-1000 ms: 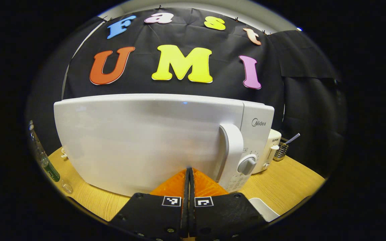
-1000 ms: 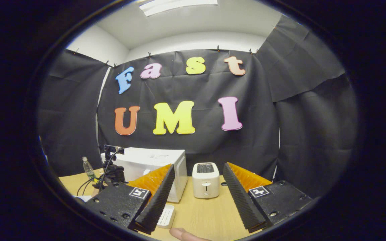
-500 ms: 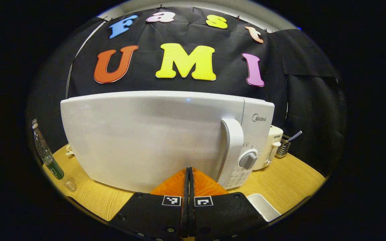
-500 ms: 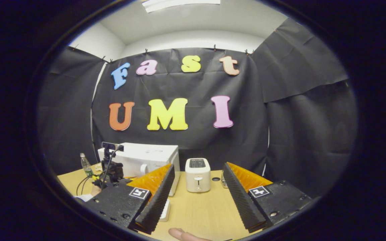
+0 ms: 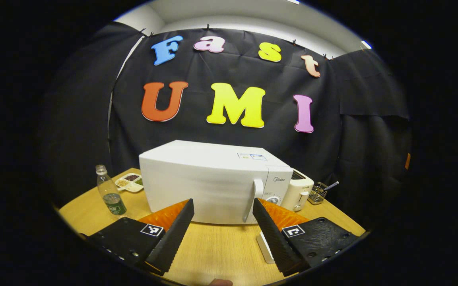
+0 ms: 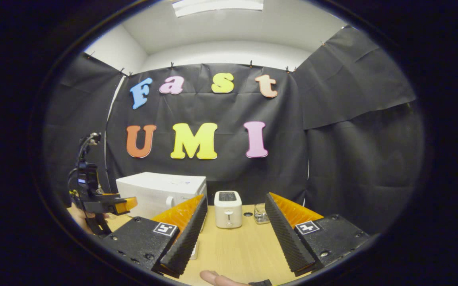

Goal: Open the microwave oven with the left hand, put the food in, and close the microwave oven.

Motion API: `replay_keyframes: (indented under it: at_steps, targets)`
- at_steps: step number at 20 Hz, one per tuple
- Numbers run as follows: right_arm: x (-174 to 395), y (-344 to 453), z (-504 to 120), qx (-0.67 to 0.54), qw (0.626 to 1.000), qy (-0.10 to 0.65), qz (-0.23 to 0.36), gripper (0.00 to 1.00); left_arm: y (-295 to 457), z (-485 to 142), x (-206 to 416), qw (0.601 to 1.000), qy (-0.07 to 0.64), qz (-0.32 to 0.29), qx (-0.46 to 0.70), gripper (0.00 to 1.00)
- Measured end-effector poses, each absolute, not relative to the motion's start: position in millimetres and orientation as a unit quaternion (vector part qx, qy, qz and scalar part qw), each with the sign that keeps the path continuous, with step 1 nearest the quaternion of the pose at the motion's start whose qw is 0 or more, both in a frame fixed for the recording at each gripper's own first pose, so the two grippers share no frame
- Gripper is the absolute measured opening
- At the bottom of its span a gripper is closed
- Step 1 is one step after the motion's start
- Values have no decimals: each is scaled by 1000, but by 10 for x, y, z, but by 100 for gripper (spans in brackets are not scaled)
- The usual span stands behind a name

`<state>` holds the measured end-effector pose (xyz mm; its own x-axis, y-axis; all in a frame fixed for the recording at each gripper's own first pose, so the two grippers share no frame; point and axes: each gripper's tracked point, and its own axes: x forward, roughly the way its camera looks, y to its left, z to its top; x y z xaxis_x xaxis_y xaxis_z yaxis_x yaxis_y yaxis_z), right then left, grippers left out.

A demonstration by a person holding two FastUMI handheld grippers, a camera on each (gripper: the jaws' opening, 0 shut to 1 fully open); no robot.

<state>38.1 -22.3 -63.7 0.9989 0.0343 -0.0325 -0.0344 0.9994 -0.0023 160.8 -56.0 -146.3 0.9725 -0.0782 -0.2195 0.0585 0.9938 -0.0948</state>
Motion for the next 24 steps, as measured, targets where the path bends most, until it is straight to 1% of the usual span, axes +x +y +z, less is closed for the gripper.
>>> replay_keyframes:
  at_steps: [7,13,18,21,24]
  targets:
    - [105,-73,-298,1,1000,-8,19,93,-264,-647,781,996,70,-21,-40,92]
    - [-15,66,-241,6,999,-5,33,93,-197,-253,213,999,27,-27,-12,92]
    - [-167,114,-188,12,999,-10,42,93,-143,-146,-155,1000,-5,-11,1,92]
    - [-267,161,-170,9,999,-18,49,93,-113,-254,-330,1000,-9,3,3,93]
    - [-348,246,-168,6,998,-19,62,93,-293,-307,-379,1000,-1,-22,-1,92]
